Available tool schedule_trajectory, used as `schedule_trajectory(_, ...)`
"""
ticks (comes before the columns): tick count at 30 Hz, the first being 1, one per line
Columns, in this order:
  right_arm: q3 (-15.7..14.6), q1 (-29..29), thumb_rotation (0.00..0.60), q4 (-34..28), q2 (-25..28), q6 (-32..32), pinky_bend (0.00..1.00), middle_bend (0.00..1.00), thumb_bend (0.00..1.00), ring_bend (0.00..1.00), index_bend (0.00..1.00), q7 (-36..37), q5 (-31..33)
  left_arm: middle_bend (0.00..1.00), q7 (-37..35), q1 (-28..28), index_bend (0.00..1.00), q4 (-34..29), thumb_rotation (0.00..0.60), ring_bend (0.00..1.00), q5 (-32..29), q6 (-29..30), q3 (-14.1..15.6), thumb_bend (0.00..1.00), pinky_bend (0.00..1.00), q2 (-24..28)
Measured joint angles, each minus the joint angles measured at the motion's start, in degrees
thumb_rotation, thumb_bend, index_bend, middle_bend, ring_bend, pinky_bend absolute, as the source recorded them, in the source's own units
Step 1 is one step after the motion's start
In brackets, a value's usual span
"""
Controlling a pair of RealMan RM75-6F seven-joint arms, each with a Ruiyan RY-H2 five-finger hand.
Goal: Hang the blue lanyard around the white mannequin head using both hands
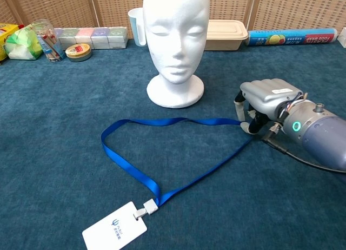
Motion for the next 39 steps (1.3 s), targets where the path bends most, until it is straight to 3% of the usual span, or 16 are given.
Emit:
schedule_trajectory(5,-0.03,-0.3,0.6,-1.08,0.44,0.6,1.0,0.91,0.47,1.0,0.57,0.45,-0.49,0.51,0.76,-0.75,0.65,0.0,0.333,0.38,0.1,-1.33,0.12,0.22,0.27,-0.45)
schedule_trajectory(9,-0.03,-0.5,0.6,-2.27,0.84,1.02,1.0,0.91,0.47,1.0,0.57,0.72,-0.86,0.51,2.38,-2.01,0.65,-0.2,0.333,0.39,-0.24,-2.85,-0.12,0.23,0.34,-1.41)
schedule_trajectory(18,-0.19,-0.73,0.6,-4.2,1.13,1.63,1.0,0.91,0.47,1.0,0.58,1.15,-1.56,0.59,6.91,-5.21,0.65,-0.42,0.329,0.53,-1.9,-5.95,-1.36,0.23,0.48,-4.61)
schedule_trajectory(24,-0.48,-1.01,0.6,-5.25,1.41,1.95,1.0,0.92,0.47,1.0,0.58,1.46,-1.97,0.68,12.16,-7.79,0.65,-0.05,0.312,0.61,-3.45,-7.79,-2.31,0.23,0.62,-8.06)
schedule_trajectory(27,-0.67,-1.11,0.6,-5.75,1.75,2.08,1.0,0.92,0.47,1.0,0.58,1.56,-2.37,0.74,15.68,-9.06,0.65,0.21,0.313,0.67,-4.3,-8.26,-2.82,0.23,0.69,-10.0)
schedule_trajectory(32,-1.0,-1.47,0.6,-6.62,2.34,2.12,1.0,0.92,0.47,1.0,0.58,2.21,-2.89,0.92,22.54,-11.53,0.65,1.35,0.307,0.93,-6.43,-8.81,-3.82,0.23,0.84,-15.22)
schedule_trajectory(34,-1.24,-1.65,0.6,-6.89,2.7,2.03,1.0,0.92,0.47,1.0,0.58,2.53,-3.13,0.98,25.6,-12.65,0.65,2.13,0.306,0.99,-8.18,-8.97,-4.35,0.23,0.89,-18.28)
schedule_trajectory(39,-1.45,-1.86,0.6,-7.04,2.95,1.77,1.0,0.92,0.48,1.0,0.58,3.13,-3.36,1.0,29.91,-14.79,0.65,3.26,0.307,1.0,-13.13,-9.02,-5.64,0.24,0.98,-23.23)
